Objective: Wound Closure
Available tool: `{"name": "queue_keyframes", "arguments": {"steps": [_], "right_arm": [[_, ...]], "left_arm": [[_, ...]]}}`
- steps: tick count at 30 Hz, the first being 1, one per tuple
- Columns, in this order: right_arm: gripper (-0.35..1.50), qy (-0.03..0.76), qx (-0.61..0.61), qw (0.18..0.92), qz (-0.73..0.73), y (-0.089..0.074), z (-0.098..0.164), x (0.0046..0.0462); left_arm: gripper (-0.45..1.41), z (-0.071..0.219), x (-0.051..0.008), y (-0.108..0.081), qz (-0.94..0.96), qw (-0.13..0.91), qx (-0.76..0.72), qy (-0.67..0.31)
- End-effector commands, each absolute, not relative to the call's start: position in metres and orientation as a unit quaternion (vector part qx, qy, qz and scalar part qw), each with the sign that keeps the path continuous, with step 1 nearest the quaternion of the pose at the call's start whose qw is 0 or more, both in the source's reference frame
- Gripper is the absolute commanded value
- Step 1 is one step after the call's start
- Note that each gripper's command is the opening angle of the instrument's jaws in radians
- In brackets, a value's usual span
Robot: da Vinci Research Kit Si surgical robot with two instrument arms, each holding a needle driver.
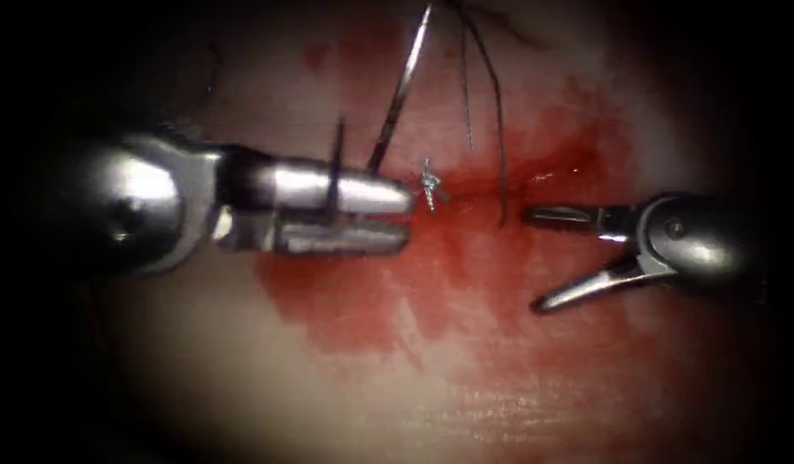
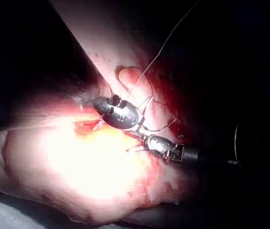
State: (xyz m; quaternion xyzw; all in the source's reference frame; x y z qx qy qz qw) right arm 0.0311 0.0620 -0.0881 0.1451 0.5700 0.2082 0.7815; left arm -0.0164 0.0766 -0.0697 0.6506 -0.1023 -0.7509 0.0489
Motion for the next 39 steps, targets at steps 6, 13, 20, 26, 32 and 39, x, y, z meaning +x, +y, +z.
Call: {"name": "queue_keyframes", "arguments": {"steps": [6,13,20,26,32,39], "right_arm": [[0.78,0.575,0.133,0.776,0.224,0.0626,-0.0885,0.0325],[0.74,0.571,0.123,0.777,0.235,0.0642,-0.0878,0.0332],[0.34,0.574,0.127,0.774,0.233,0.064,-0.0878,0.0344],[-0.35,0.564,0.142,0.783,0.221,0.0636,-0.0875,0.0344],[-0.35,0.565,0.147,0.782,0.218,0.0632,-0.088,0.0323],[-0.35,0.563,0.156,0.785,0.207,0.061,-0.0893,0.0301]], "left_arm": [[-0.35,-0.0706,-0.0169,0.0755,-0.726,0.069,0.679,-0.088],[-0.35,-0.0711,-0.0165,0.0752,-0.715,0.076,0.691,-0.079],[-0.35,-0.0714,-0.0166,0.0751,-0.715,0.074,0.691,-0.076],[-0.35,-0.0715,-0.0165,0.0752,-0.715,0.073,0.691,-0.076],[-0.35,-0.0714,-0.0166,0.0753,-0.717,0.07,0.689,-0.076],[-0.35,-0.0711,-0.0172,0.0748,-0.719,0.062,0.689,-0.071]]}}
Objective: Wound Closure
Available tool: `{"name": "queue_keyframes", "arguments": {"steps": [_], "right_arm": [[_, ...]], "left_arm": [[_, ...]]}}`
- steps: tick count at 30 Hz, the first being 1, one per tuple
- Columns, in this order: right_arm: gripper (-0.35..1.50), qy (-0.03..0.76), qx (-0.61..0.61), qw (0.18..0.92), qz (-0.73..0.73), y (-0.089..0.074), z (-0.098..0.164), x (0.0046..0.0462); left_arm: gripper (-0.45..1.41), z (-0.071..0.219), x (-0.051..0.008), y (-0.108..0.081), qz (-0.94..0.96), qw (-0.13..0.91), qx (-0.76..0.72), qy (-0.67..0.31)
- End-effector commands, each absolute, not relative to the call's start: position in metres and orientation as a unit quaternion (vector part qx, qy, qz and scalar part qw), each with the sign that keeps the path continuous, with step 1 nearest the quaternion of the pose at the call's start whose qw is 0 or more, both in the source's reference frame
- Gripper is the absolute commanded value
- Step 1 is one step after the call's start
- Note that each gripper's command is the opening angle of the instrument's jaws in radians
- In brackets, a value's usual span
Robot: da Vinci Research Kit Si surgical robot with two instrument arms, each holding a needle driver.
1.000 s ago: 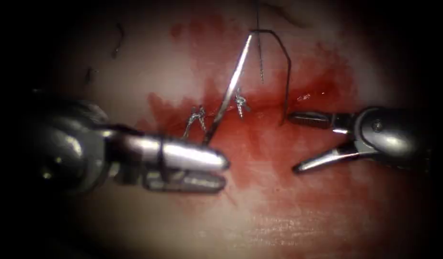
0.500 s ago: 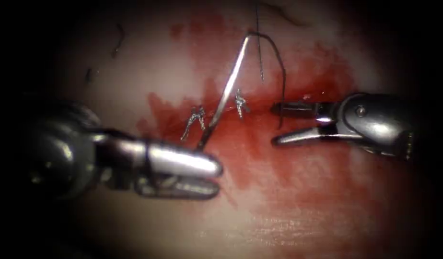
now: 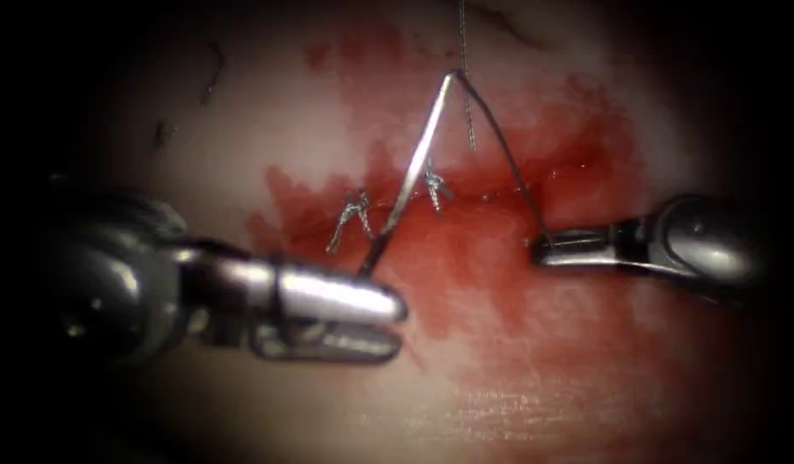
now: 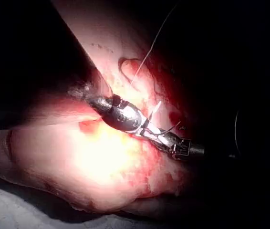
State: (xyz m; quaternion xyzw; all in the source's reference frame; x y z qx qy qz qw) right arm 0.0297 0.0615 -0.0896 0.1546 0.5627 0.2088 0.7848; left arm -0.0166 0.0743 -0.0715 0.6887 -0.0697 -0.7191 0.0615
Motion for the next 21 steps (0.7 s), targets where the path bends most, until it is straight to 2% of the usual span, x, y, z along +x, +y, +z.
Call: {"name": "queue_keyframes", "arguments": {"steps": [1,12,18,19,20,21], "right_arm": [[-0.35,0.563,0.158,0.784,0.206,0.0607,-0.0895,0.0299],[-0.35,0.566,0.178,0.782,0.192,0.0544,-0.0952,0.0274],[-0.35,0.576,0.17,0.777,0.189,0.0544,-0.0984,0.0285],[0.07,0.581,0.165,0.774,0.191,0.0547,-0.0985,0.0287],[0.32,0.584,0.161,0.772,0.191,0.0549,-0.0984,0.0289],[0.71,0.585,0.157,0.773,0.188,0.055,-0.0983,0.0291]], "left_arm": [[-0.35,-0.071,-0.0173,0.0747,-0.719,0.062,0.688,-0.071],[-0.35,-0.0675,-0.0175,0.0737,-0.724,0.048,0.685,-0.061],[-0.35,-0.0676,-0.0171,0.0733,-0.725,0.048,0.686,-0.045],[-0.35,-0.0678,-0.0169,0.0733,-0.723,0.049,0.687,-0.043],[-0.35,-0.0681,-0.0165,0.0735,-0.722,0.049,0.689,-0.041],[-0.35,-0.0684,-0.0159,0.0739,-0.72,0.049,0.691,-0.037]]}}
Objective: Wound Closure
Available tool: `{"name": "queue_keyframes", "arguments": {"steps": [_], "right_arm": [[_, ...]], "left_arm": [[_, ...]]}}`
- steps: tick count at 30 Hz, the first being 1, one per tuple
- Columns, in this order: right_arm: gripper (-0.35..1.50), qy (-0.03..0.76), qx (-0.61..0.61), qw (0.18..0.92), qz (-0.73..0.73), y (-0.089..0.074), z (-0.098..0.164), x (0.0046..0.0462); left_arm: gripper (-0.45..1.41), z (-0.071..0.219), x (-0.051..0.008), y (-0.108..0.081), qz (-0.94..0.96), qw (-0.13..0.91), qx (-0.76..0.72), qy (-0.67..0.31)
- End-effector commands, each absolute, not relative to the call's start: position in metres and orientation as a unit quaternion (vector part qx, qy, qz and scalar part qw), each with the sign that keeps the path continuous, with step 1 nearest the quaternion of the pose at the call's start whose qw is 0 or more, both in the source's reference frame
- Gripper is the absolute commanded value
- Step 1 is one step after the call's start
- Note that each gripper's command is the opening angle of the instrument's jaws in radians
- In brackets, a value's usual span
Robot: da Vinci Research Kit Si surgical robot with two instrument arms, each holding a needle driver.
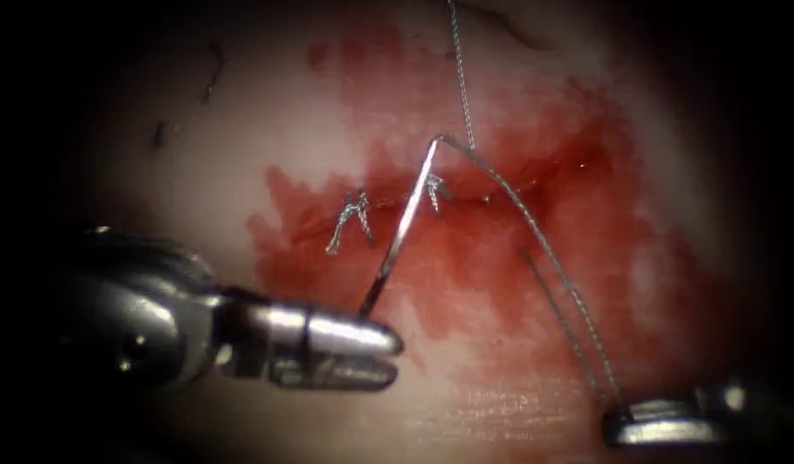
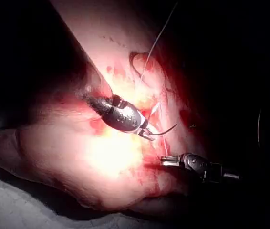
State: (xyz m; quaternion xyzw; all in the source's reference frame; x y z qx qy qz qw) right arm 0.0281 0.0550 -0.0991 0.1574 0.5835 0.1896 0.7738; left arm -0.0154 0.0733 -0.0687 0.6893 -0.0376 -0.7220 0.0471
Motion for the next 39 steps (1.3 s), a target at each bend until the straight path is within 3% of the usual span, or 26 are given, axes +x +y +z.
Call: {"name": "queue_keyframes", "arguments": {"steps": [1,3,5,16,26,27,29,30,31,39], "right_arm": [[0.94,0.588,0.156,0.771,0.189,0.055,-0.098,0.0292],[1.21,0.589,0.153,0.77,0.191,0.056,-0.098,0.0293],[1.3,0.589,0.152,0.77,0.193,0.056,-0.098,0.0292],[1.31,0.592,0.092,0.781,0.174,0.06,-0.095,0.0311],[1.1,0.577,0.033,0.806,0.126,0.061,-0.09,0.034],[1.03,0.576,0.035,0.808,0.12,0.061,-0.09,0.034],[0.58,0.572,0.045,0.812,0.109,0.06,-0.089,0.0338],[0.17,0.571,0.052,0.814,0.095,0.06,-0.089,0.0337],[-0.35,0.571,0.055,0.814,0.091,0.06,-0.089,0.0336],[-0.35,0.573,0.063,0.813,0.081,0.059,-0.089,0.0312]], "left_arm": [[-0.35,-0.069,-0.0154,0.074,-0.718,0.049,0.693,-0.034],[-0.35,-0.069,-0.0138,0.075,-0.722,0.045,0.69,-0.032],[-0.35,-0.07,-0.0119,0.076,-0.725,0.039,0.686,-0.032],[-0.35,-0.071,-0.0073,0.075,-0.719,0.034,0.694,-0.007],[-0.35,-0.071,-0.0078,0.074,-0.713,0.038,0.7,-0.003],[-0.35,-0.071,-0.0078,0.074,-0.713,0.038,0.7,-0.003],[-0.35,-0.071,-0.0078,0.074,-0.713,0.038,0.7,-0.003],[-0.35,-0.071,-0.0079,0.074,-0.713,0.038,0.7,-0.003],[-0.35,-0.071,-0.0079,0.074,-0.713,0.038,0.7,-0.003],[-0.35,-0.071,-0.0082,0.074,-0.713,0.037,0.701,-0.003]]}}
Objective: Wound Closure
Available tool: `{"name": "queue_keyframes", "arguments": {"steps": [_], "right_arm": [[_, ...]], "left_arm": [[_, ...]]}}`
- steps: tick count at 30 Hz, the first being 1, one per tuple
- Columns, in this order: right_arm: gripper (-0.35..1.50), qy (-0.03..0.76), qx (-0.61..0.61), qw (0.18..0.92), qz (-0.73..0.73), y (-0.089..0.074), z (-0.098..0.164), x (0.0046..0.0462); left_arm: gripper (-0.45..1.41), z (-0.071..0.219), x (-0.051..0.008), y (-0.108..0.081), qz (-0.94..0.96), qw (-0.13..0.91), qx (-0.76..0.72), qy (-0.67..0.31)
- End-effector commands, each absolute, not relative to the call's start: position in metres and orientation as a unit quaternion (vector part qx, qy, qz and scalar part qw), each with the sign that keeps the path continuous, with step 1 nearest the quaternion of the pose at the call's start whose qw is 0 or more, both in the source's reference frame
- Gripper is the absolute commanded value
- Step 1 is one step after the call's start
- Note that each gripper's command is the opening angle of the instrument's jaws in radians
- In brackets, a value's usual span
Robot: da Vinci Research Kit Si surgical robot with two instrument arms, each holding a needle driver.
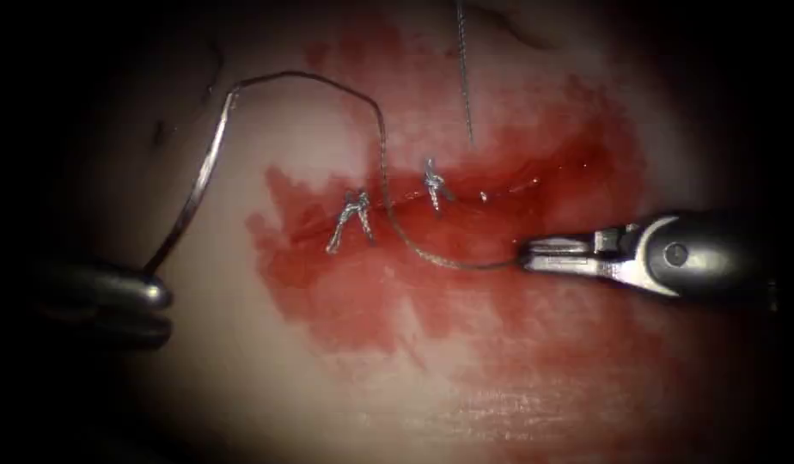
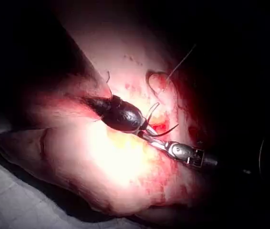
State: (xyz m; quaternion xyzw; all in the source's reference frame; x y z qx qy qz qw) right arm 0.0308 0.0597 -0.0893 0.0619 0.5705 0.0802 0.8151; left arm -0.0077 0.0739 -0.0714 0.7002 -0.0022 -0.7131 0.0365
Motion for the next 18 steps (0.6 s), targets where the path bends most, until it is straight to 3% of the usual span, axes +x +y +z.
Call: {"name": "queue_keyframes", "arguments": {"steps": [1,18], "right_arm": [[-0.35,0.574,0.063,0.813,0.082,0.0592,-0.0896,0.031],[-0.35,0.584,0.076,0.804,0.085,0.0575,-0.0942,0.0309]], "left_arm": [[-0.35,-0.071,-0.0083,0.0743,-0.713,0.037,0.7,-0.004],[-0.35,-0.0707,-0.0091,0.0739,-0.711,0.041,0.702,-0.003]]}}
